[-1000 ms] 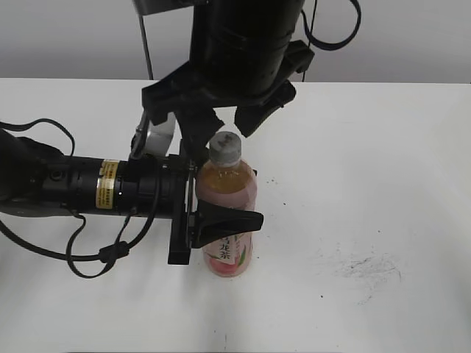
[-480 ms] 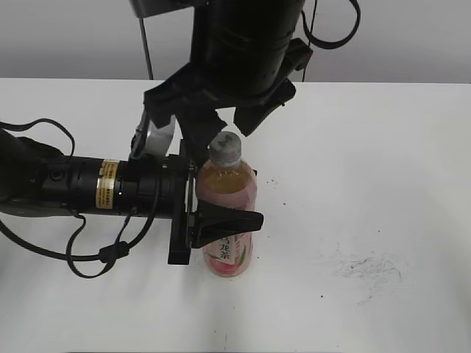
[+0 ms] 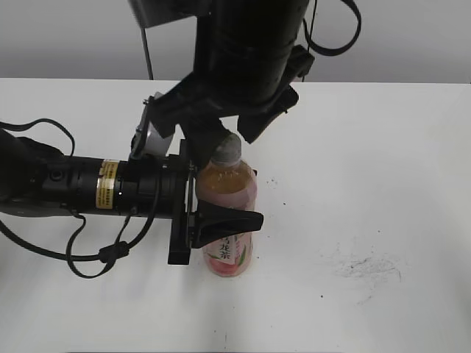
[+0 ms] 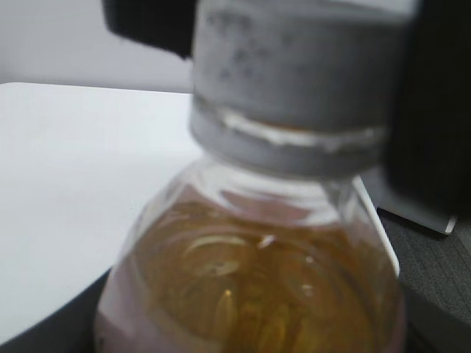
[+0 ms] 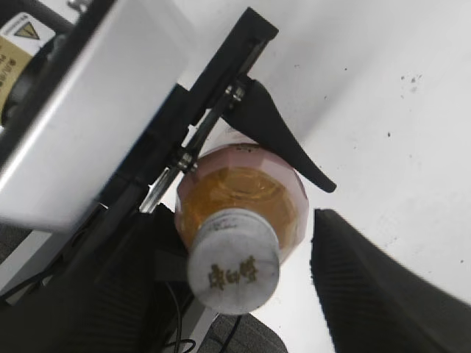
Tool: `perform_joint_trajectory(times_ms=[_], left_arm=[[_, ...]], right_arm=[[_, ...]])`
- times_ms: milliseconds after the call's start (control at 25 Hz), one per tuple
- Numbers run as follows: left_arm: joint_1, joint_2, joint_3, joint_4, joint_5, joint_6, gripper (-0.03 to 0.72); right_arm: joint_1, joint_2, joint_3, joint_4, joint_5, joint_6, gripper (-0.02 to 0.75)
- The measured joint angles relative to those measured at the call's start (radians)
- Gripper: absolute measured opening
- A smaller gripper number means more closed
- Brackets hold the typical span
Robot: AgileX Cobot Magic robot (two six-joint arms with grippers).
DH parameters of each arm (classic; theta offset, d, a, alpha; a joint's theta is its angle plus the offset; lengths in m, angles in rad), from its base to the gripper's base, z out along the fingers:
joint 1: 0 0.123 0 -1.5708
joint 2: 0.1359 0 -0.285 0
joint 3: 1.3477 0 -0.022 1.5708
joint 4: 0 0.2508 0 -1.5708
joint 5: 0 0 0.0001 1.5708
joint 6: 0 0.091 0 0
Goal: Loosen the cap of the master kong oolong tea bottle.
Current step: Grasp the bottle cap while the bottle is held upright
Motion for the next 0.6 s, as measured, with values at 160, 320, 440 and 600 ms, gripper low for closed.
perform_joint_trajectory(times_ms=[160,320,440,600], left_arm=[[0.0,0.0,0.0,0.0,0.0,0.0,0.445],[0.0,0.0,0.0,0.0,-0.001,0.0,0.445],[0.0,0.0,0.0,0.0,-0.001,0.0,0.445],[0.0,0.0,0.0,0.0,-0.001,0.0,0.445]], right_arm=[[0.0,0.0,0.031,-0.001,0.0,-0.002,0.501],[0.0,-0.013,0.031,-0.009,0.0,-0.003,0.491],[0.0,-0.031,0.031,-0.009,0.0,-0.003,0.465],[0.0,-0.034,0.031,0.003,0.0,-0.005,0.457]])
